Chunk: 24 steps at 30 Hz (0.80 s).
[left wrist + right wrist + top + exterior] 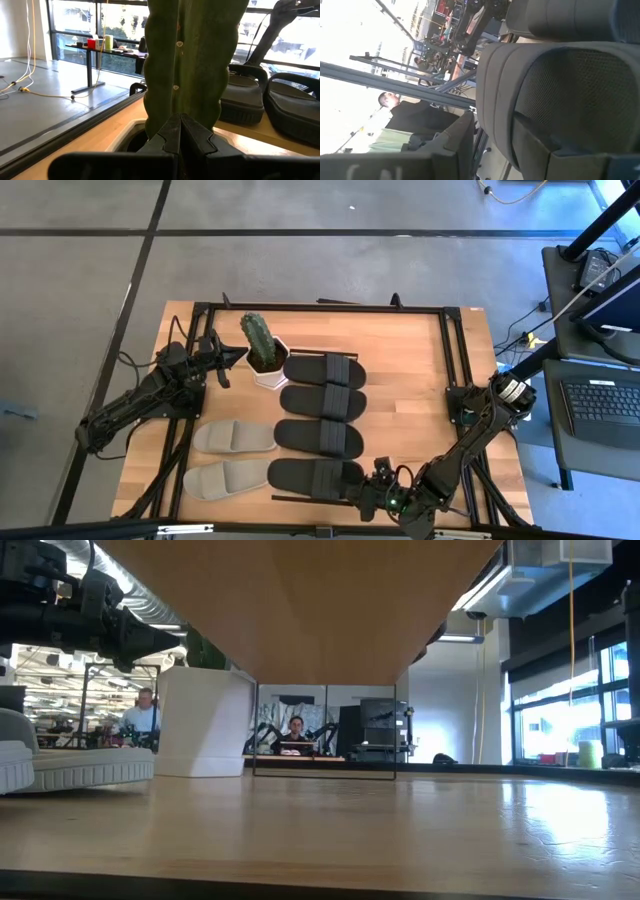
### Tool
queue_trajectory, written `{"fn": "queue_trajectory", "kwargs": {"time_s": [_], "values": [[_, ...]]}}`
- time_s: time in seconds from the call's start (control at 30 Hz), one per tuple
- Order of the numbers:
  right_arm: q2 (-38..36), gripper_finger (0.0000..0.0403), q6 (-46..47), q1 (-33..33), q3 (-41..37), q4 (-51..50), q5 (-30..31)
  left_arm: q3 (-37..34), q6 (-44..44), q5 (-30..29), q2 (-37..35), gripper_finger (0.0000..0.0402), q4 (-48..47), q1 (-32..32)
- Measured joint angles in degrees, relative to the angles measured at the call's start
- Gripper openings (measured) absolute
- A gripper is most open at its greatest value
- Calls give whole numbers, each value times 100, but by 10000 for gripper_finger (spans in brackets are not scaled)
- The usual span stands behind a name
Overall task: Pick and place slides into the shelf
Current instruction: Put the black slide on the shelf
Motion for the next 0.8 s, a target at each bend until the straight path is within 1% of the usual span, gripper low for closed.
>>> {"fn": "queue_trajectory", "kwargs": {"time_s": [0.33, 0.6, 0.8], "values": [[2, 128, 753, -23, -2, -692, -183, 0, 0, 0, 0, 0, 0, -1], [2, 128, 764, -206, -2, -990, -498, 0, 0, 0, 2, 0, 0, 1], [2, 128, 757, -368, -2, -1011, -904, 1, 0, 0, 2, 0, 0, -1]]}}
